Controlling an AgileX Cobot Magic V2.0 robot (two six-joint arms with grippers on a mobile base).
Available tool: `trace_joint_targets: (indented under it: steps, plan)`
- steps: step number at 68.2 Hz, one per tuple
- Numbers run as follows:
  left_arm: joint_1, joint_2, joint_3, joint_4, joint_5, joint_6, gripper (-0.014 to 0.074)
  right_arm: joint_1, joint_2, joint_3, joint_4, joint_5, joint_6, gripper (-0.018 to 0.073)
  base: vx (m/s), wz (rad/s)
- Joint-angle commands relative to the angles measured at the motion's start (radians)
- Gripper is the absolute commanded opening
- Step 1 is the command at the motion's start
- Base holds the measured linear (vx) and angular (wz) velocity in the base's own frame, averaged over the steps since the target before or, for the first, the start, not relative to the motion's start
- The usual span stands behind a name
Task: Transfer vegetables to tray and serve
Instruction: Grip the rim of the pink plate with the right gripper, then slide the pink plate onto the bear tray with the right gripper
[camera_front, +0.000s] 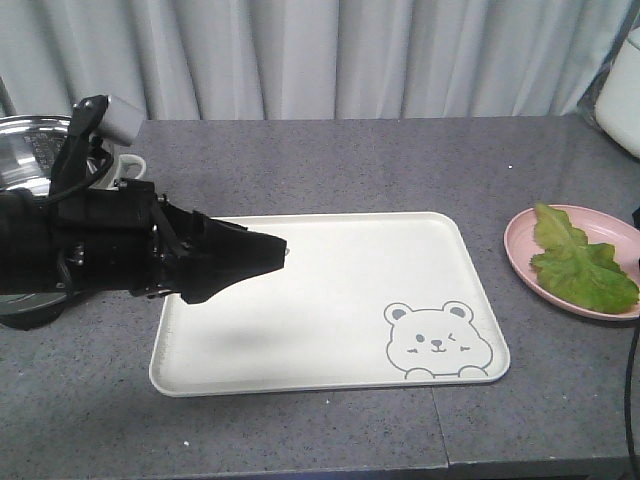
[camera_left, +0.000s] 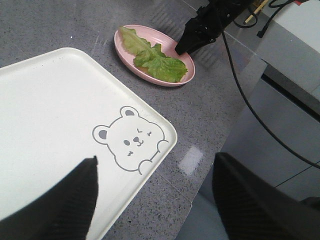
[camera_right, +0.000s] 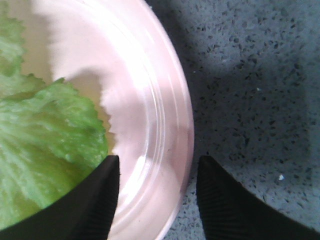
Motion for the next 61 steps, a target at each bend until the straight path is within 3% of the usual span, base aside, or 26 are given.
trace_joint_targets:
  steps: [1, 45, 61]
  plan:
    - [-0.005, -0.022, -0.023, -0.061, 0.001, 0.001, 0.0482, -0.004, -0.05, -0.028, 0.017, -0.024, -0.01, 0.0342, 0.0, 0.0]
    - [-0.005, -0.022, -0.023, -0.061, 0.001, 0.001, 0.0482, -0.004, -0.05, -0.023, 0.016, -0.037, -0.006, 0.0254, 0.0, 0.0]
    - [-0.005, -0.022, -0.023, -0.061, 0.001, 0.001, 0.0482, -0.004, -0.05, -0.023, -0.007, -0.011, -0.006, 0.0157, 0.0, 0.0]
